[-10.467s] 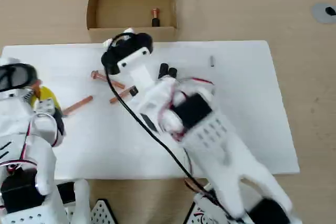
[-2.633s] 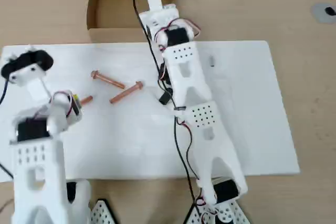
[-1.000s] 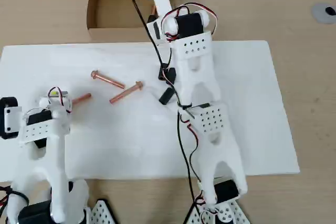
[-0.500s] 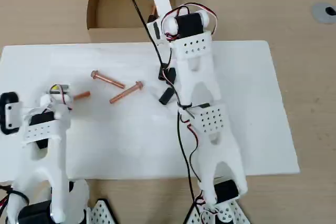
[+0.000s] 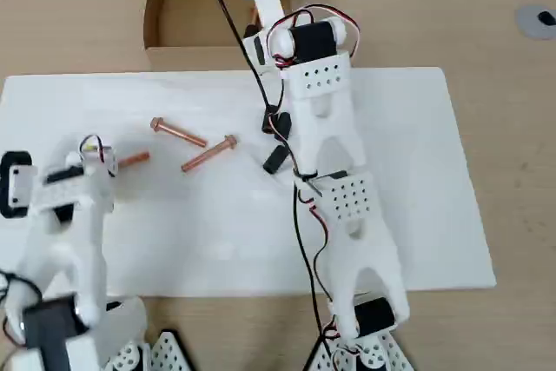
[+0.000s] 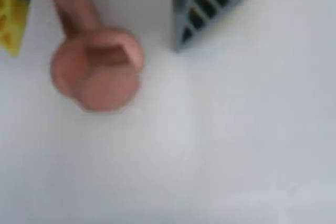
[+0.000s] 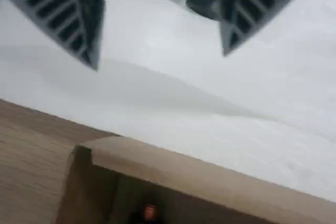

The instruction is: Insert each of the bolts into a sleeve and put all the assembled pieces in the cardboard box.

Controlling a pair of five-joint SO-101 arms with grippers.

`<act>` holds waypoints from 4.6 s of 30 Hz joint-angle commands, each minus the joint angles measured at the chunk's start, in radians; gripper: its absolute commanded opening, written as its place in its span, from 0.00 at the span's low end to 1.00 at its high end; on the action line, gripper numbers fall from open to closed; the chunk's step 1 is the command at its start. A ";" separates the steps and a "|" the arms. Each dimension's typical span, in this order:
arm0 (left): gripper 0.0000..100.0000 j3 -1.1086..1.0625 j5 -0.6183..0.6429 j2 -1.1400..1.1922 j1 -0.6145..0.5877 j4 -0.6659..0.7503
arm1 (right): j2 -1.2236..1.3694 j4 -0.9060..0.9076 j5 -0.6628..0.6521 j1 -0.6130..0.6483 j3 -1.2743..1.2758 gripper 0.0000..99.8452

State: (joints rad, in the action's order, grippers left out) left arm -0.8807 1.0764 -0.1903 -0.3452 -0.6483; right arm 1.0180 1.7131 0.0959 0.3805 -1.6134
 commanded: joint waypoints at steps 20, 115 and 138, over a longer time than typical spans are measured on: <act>0.01 0.723 -0.048 0.616 0.023 -0.568 | -0.101 0.032 0.000 0.013 -0.054 0.19; 0.01 0.163 -1.301 -1.196 0.037 -0.512 | -0.338 -0.114 0.921 0.091 1.133 0.06; 0.01 0.163 -1.301 -1.193 0.041 -0.512 | -0.335 -0.031 0.733 0.061 1.020 0.07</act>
State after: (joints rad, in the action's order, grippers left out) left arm -0.7211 -0.2202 -1.3779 -0.3161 -1.1838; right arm 0.6928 1.6824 0.8385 0.4649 -0.5347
